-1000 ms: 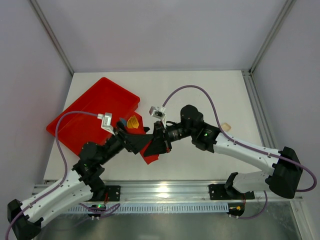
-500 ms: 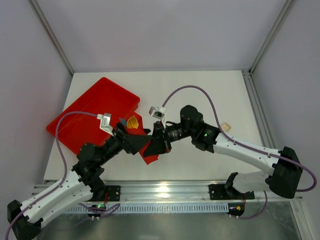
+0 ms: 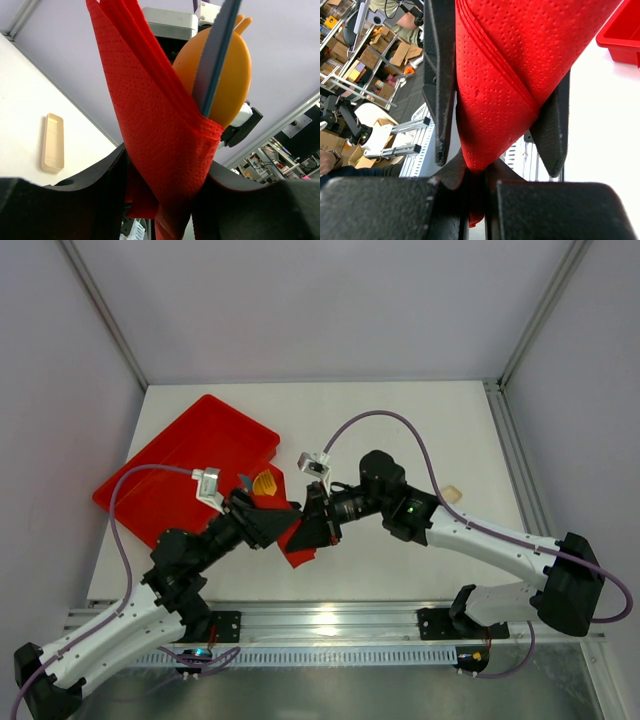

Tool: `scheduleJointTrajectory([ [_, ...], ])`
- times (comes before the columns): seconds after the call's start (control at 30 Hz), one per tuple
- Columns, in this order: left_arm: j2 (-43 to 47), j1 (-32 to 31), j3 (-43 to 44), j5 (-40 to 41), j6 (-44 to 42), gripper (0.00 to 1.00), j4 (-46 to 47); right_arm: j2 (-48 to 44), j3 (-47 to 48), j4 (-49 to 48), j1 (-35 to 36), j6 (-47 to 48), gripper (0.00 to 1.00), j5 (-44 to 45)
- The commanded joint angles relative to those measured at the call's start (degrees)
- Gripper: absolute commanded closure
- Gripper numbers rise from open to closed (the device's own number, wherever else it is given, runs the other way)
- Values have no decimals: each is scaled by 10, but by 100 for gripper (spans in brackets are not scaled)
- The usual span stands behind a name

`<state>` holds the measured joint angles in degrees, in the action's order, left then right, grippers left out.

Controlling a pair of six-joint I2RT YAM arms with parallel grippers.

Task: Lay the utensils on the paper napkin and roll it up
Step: Roll the napkin.

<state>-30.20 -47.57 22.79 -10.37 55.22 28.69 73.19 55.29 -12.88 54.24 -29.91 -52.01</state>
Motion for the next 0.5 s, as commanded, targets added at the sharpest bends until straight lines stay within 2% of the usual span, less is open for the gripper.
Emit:
scheduleJointTrajectory([
  [0.0, 0, -1, 0, -16, 3, 52, 15, 3, 25, -36, 3, 0, 96, 5],
  [0.27, -13, -1, -1, -29, 10, 44, 23, 7, 27, -36, 3, 2, 96, 7],
  [0.4, -10, -1, -1, -29, 11, 51, 18, 6, 29, -32, 3, 6, 96, 12],
  [0.43, -7, -1, -2, -27, 11, 58, 12, 5, 29, -30, 3, 7, 96, 14],
  [0.47, -3, -1, -3, -26, 11, 61, 9, 5, 29, -28, 3, 8, 96, 14],
])
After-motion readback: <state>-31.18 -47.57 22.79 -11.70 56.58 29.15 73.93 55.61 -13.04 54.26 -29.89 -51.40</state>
